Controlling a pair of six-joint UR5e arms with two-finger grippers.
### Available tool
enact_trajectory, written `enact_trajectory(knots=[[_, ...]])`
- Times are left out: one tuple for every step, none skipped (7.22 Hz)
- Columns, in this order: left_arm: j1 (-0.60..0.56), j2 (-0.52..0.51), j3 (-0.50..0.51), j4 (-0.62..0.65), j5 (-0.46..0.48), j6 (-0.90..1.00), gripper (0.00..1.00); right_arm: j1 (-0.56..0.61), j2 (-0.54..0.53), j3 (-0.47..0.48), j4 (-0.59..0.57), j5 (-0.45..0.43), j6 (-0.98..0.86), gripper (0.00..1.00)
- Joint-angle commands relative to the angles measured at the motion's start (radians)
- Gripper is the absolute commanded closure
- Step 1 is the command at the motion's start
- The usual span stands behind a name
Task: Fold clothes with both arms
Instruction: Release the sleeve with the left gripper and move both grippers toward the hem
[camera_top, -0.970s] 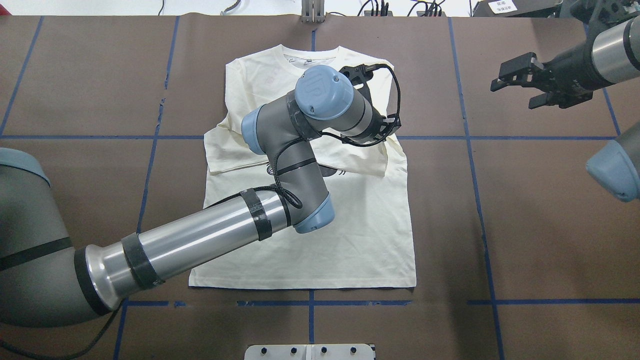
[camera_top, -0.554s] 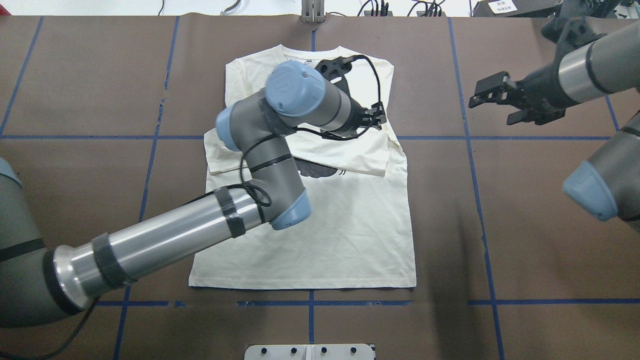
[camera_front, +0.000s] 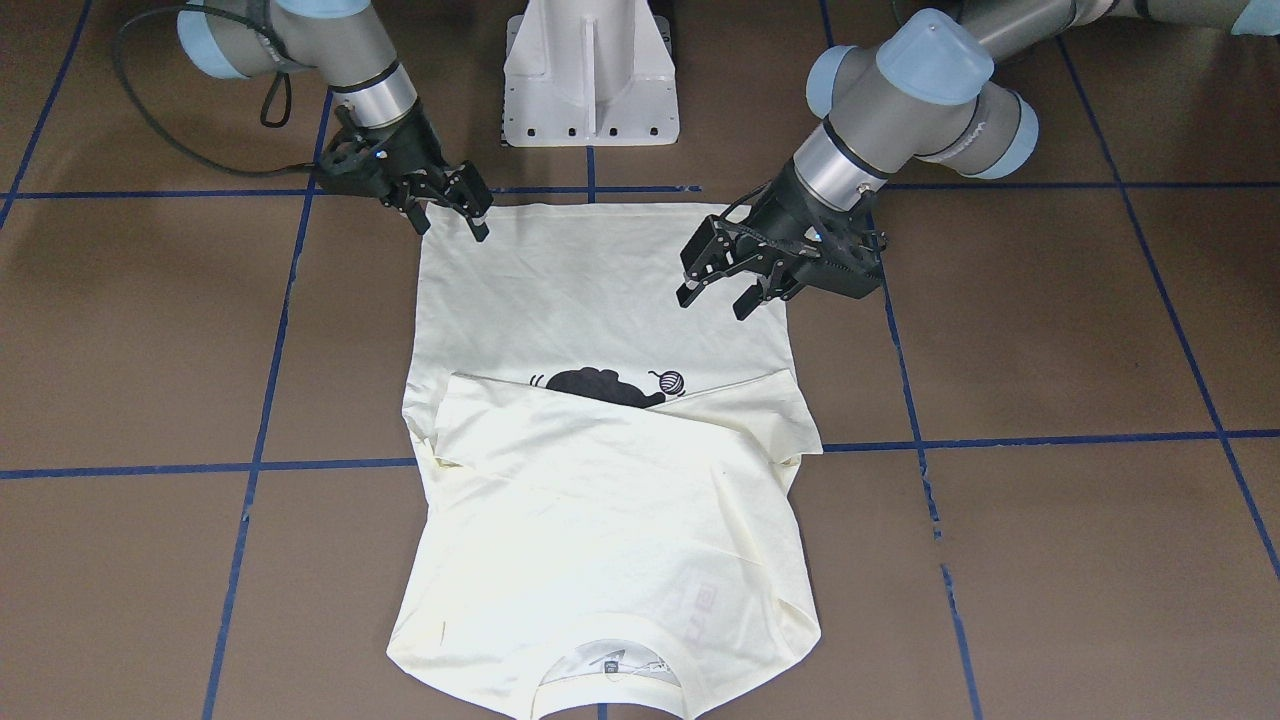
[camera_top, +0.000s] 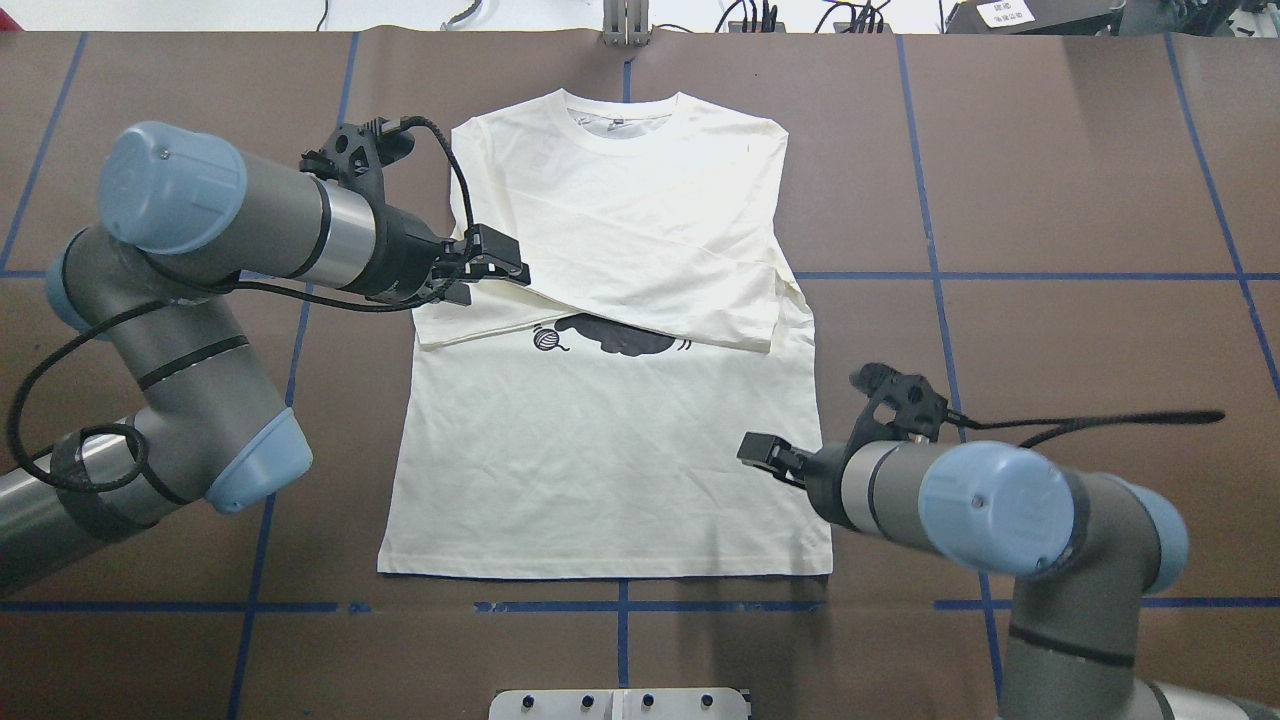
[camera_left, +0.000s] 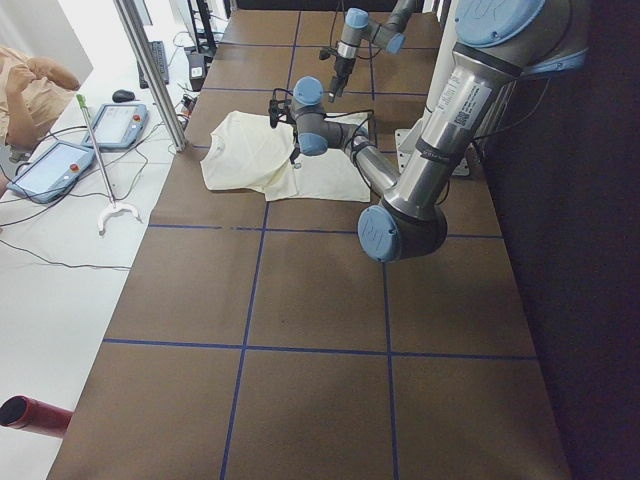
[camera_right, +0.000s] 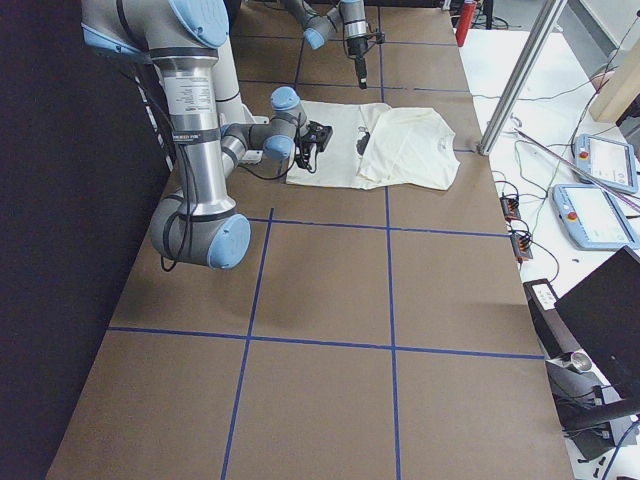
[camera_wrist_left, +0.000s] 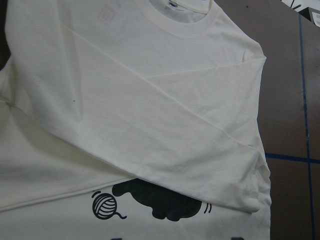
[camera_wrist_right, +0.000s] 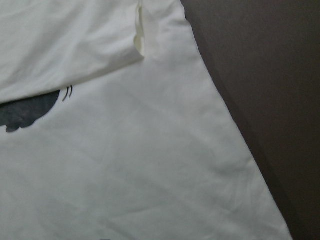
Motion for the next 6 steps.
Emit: enact_trajectory(knots=[[0.006,0.011,-0.009,0.005,0.003,-0.001,0.17,-0.175,-0.026,0.006,-0.071,-0.172,0.132,0.16],[0.006,0.014,-0.012,0.005,0.003,-0.004,0.16,-0.198,-0.022,0.011,-0.148,-0.22,0.133,0.2],[0.006,0.011,-0.015,0.005,0.004,-0.007,0.16,-0.194,-0.03,0.027,-0.162,-0.22,0.146,0.2],[0.008,0.013,-0.017,0.005,0.004,-0.007,0.14,-0.192,-0.046,0.034,-0.167,-0.22,0.147,0.2],[0.008,0.013,-0.017,0.005,0.004,-0.007,0.13,-0.191,-0.078,0.044,-0.167,-0.219,0.146,0.21],[0.008,0.011,-0.019,0.005,0.004,-0.007,0.13,-0.192,-0.104,0.055,-0.177,-0.22,0.146,0.24]])
